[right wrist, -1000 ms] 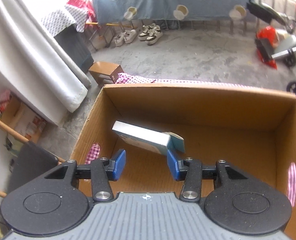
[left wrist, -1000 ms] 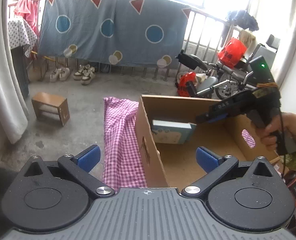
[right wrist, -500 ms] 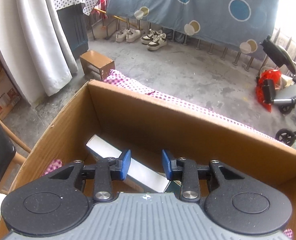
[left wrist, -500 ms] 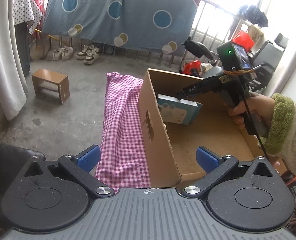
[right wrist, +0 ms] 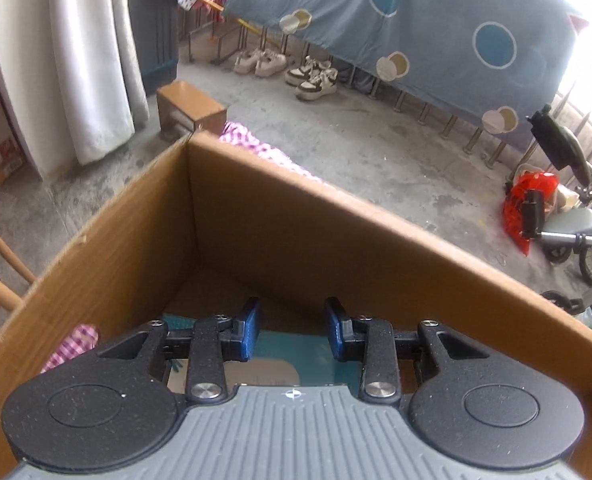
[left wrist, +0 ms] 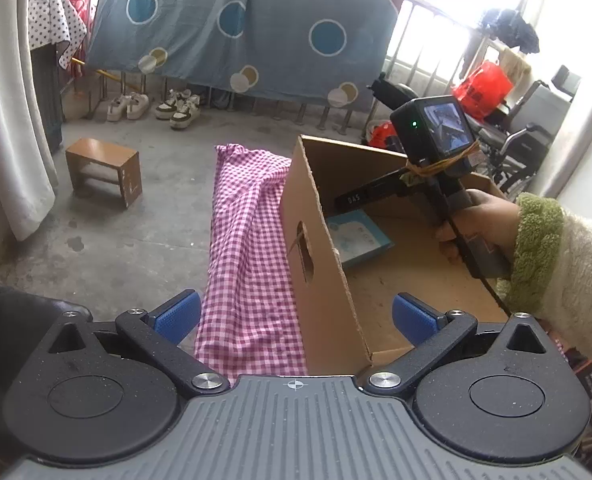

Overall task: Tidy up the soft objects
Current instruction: 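Lower the bandage box into the cardboard box and open the right gripper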

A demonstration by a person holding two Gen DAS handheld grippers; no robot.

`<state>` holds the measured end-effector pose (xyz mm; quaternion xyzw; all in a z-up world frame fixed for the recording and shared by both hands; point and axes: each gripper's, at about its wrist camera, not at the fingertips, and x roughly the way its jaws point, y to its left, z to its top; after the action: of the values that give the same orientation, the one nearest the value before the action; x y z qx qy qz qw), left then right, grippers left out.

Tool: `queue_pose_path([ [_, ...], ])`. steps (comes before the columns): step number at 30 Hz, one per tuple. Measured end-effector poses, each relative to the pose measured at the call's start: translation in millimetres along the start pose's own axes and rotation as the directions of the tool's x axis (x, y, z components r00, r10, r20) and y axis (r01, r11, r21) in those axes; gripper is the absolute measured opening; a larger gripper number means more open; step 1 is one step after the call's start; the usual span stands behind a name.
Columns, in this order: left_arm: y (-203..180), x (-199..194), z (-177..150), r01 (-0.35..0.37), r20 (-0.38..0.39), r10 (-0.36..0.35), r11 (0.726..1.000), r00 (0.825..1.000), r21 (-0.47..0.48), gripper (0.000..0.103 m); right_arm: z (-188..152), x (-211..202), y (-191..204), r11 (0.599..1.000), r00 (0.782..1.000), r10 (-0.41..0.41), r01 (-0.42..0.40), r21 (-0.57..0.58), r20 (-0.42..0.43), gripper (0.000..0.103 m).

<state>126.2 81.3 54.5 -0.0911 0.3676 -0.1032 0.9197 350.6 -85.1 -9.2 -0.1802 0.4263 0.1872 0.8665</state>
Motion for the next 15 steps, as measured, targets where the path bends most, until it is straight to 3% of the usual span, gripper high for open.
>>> queue_pose_path([
  [4,1.9,-1.2,0.1,-0.010,0.002,0.010,1.000,1.000,-0.001,0.102,-0.7,-12.0,-1.8,1.000,1.000,0.013,-0.013,0.027,0.007,0.037],
  [8,3.4,-2.0,-1.9,-0.012,0.010,0.012,1.000,1.000,0.006,0.102,-6.9,-32.5,-43.5,0.977,0.996,0.077,-0.068,0.203,-0.038,0.044],
  [10,3.9,-1.6,-2.5,-0.002,0.008,0.002,1.000,1.000,0.008,0.102,-16.9,-34.1,-64.3,0.946,0.981,0.165,-0.127,0.298,-0.106,0.055],
  [12,3.2,-1.2,-2.9,0.007,0.004,-0.007,1.000,1.000,0.017,0.102,-29.8,-32.0,-76.3,0.913,0.954,0.247,-0.171,0.370,-0.169,0.055],
  [15,-0.2,0.0,-3.6,0.013,-0.004,-0.012,0.999,1.000,0.033,0.102,-43.4,-24.9,-77.3,0.903,0.930,0.282,-0.173,0.394,-0.237,0.055],
])
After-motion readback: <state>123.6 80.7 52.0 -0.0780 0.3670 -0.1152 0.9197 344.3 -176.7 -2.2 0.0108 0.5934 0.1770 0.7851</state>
